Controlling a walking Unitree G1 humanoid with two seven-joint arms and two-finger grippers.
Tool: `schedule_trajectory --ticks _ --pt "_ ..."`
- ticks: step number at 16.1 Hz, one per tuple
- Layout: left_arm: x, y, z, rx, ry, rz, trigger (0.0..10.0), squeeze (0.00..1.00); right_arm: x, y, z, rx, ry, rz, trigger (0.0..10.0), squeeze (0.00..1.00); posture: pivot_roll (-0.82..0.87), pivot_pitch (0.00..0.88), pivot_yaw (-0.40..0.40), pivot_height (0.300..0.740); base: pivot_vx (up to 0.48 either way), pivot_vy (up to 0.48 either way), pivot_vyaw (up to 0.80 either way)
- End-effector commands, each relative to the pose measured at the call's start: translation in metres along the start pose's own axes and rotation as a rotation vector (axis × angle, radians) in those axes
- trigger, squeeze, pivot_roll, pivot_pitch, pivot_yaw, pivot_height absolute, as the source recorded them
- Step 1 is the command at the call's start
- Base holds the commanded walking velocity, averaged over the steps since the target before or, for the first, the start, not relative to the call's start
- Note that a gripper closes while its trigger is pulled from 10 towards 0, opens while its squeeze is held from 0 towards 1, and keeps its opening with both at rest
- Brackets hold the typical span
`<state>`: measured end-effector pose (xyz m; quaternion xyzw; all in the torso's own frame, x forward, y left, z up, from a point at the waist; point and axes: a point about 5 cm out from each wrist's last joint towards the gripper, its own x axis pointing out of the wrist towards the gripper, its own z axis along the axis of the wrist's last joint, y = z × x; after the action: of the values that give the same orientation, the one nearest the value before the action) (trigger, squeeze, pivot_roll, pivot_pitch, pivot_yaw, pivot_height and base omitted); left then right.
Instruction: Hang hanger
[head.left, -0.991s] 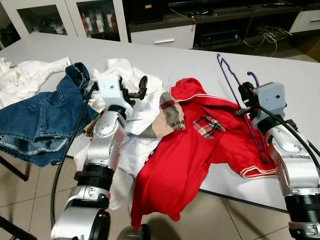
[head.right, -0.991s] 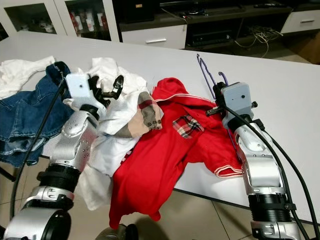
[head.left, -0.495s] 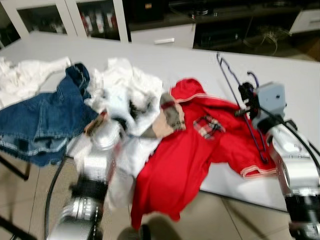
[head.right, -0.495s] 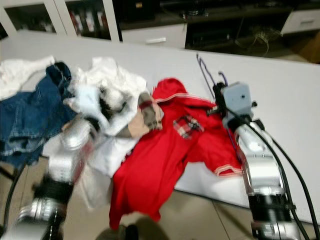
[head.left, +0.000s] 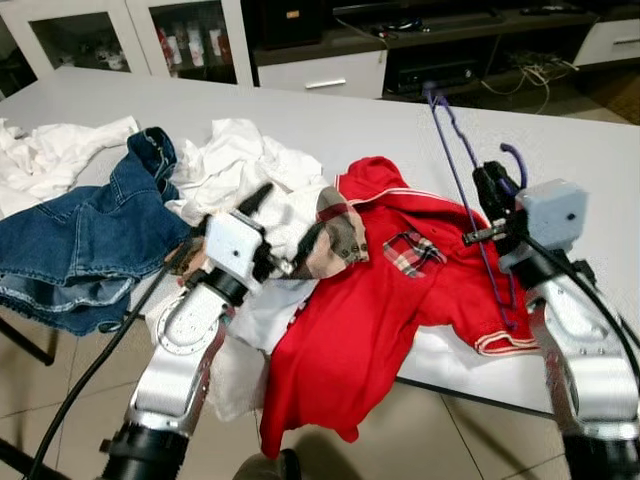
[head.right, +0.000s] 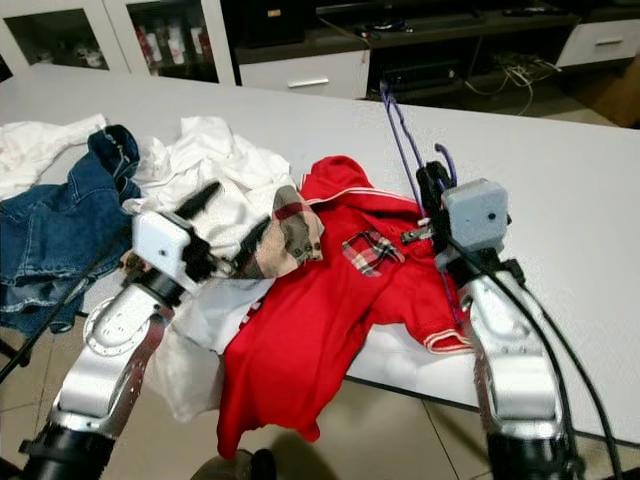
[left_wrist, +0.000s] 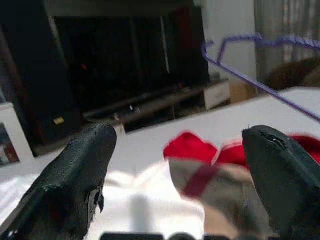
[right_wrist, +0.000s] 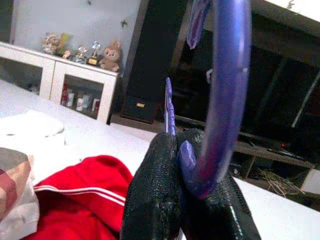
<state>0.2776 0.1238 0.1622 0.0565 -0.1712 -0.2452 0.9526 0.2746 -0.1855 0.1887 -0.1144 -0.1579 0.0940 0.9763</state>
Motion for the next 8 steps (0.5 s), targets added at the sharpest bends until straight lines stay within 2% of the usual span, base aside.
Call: schedule_trajectory --ticks 1,2,4,5,8 --pt "-0.003 0.0 0.003 -0.029 -0.01 0.039 10.0 0.0 -0.003 0.001 0.006 0.008 -0.033 -0.017 10.0 0.0 -0.02 0.0 0.067 0.74 0.0 0.0 0.0" --pt "-0.005 -0.005 0.0 -0.058 0.008 0.034 10.0 0.0 -0.006 0.005 0.006 0.013 -0.036 -0.005 10.0 0.0 -0.01 0.0 0.065 0.74 0.0 0.0 0.0" --pt "-0.009 -0.014 -0.001 -0.06 0.015 -0.052 10.0 0.0 -0.008 0.007 0.006 0.005 -0.031 0.036 10.0 0.0 -0.01 0.0 0.056 0.74 0.0 0.0 0.0" --pt "-0.01 -0.014 -0.002 -0.03 0.019 -0.122 10.0 0.0 -0.008 0.006 0.004 -0.022 -0.023 0.084 10.0 0.0 0.0 0.0 0.052 0.74 0.0 0.0 0.0" --pt "-0.009 -0.007 -0.003 0.024 0.033 -0.188 10.0 0.0 -0.006 0.003 0.003 -0.068 -0.016 0.145 10.0 0.0 0.0 0.0 0.053 0.74 0.0 0.0 0.0"
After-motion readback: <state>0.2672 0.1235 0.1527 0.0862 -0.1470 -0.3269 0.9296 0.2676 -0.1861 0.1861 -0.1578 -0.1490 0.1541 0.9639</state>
